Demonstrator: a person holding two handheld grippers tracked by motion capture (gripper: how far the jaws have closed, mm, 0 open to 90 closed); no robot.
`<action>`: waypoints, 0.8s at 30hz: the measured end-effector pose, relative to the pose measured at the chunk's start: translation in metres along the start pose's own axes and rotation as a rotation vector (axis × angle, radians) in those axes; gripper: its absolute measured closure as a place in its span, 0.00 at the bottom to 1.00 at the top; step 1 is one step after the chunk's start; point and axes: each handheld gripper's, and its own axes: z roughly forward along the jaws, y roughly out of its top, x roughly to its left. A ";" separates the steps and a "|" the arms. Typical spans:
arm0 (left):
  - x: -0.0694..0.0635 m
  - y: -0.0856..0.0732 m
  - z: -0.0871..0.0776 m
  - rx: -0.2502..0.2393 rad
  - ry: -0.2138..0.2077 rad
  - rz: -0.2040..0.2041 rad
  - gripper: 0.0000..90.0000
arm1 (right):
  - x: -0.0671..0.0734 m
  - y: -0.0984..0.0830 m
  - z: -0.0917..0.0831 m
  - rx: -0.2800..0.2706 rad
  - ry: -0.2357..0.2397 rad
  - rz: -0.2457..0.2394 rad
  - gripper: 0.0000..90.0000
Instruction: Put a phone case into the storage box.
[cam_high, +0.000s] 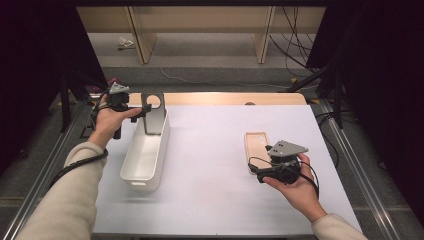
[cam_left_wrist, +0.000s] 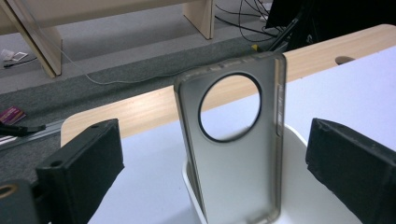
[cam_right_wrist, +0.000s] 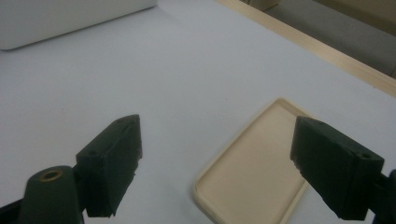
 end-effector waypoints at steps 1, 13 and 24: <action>-0.002 0.000 -0.004 -0.006 -0.002 0.004 0.02 | 0.000 0.000 0.000 0.000 0.001 0.002 0.19; -0.035 -0.021 -0.051 -0.086 -0.099 0.022 0.00 | -0.007 -0.001 -0.001 -0.005 0.008 0.015 0.19; -0.083 -0.056 -0.083 -0.103 -0.198 0.037 0.00 | -0.015 -0.002 -0.001 -0.010 0.011 0.044 0.19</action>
